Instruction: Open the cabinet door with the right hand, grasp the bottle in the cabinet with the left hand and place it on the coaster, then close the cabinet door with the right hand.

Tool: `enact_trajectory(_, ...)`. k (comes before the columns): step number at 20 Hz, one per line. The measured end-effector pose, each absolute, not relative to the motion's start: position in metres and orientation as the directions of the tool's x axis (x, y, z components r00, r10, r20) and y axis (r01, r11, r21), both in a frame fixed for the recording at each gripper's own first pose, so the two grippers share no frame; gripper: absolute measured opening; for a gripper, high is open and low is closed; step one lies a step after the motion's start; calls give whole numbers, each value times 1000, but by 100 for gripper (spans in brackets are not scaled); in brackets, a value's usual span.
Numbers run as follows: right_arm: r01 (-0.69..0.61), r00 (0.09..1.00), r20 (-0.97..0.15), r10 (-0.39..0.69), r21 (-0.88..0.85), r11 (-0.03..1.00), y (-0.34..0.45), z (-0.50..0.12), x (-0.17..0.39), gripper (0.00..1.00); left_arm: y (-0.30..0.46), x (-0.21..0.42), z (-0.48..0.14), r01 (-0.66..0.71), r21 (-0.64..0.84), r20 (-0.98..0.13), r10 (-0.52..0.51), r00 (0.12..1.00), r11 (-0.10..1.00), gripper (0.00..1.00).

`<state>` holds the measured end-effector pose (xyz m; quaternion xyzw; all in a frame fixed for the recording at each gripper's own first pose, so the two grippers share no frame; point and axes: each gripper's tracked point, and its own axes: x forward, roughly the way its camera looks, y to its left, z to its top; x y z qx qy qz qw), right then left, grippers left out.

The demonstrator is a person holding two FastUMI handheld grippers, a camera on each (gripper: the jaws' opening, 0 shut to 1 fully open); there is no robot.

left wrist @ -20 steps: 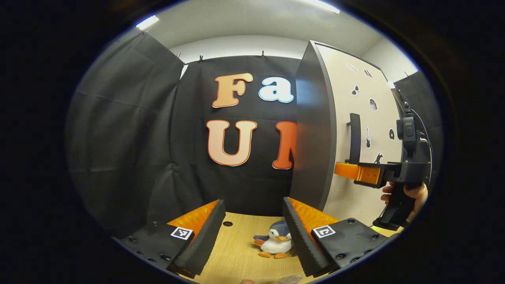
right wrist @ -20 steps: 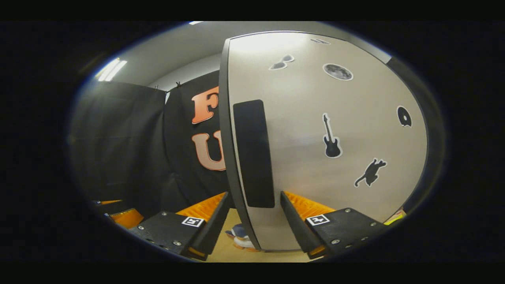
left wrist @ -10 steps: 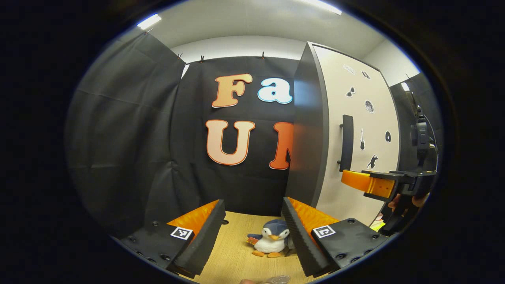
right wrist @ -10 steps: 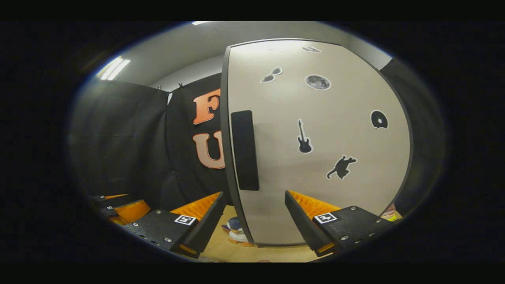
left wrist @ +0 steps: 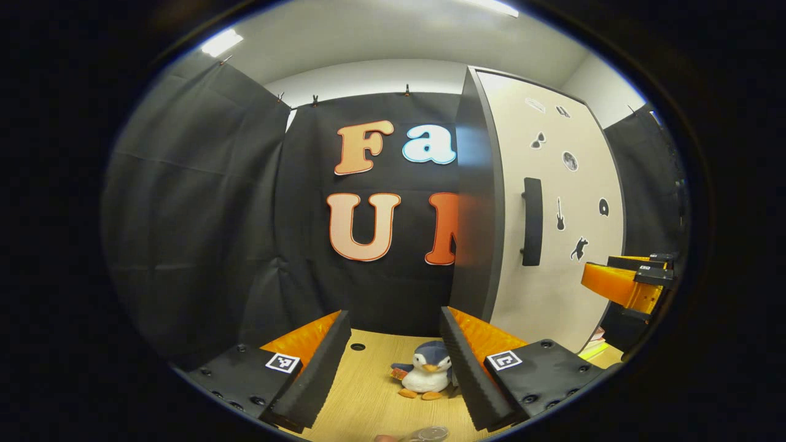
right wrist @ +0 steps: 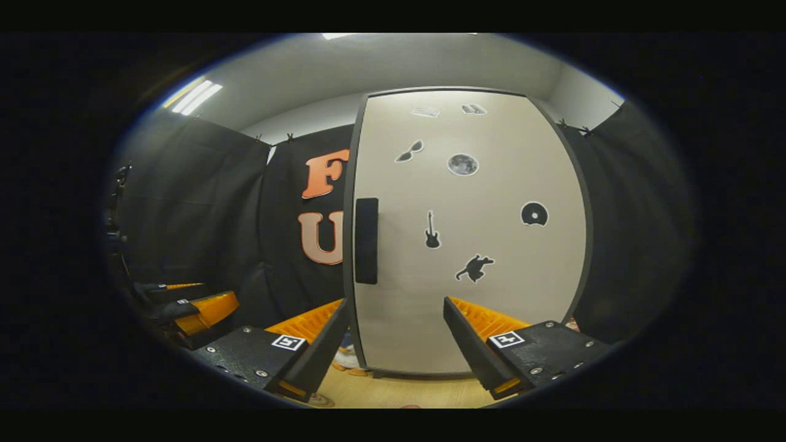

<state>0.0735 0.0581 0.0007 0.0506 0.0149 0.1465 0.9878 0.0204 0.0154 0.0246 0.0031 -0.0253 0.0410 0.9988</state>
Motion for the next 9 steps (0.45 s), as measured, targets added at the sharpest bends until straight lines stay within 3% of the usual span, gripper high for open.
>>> enact_trajectory(9,-167,986,-1,167,67,984,38,3,26,93,2,4,41,38,16,90,-39,995,999,95)
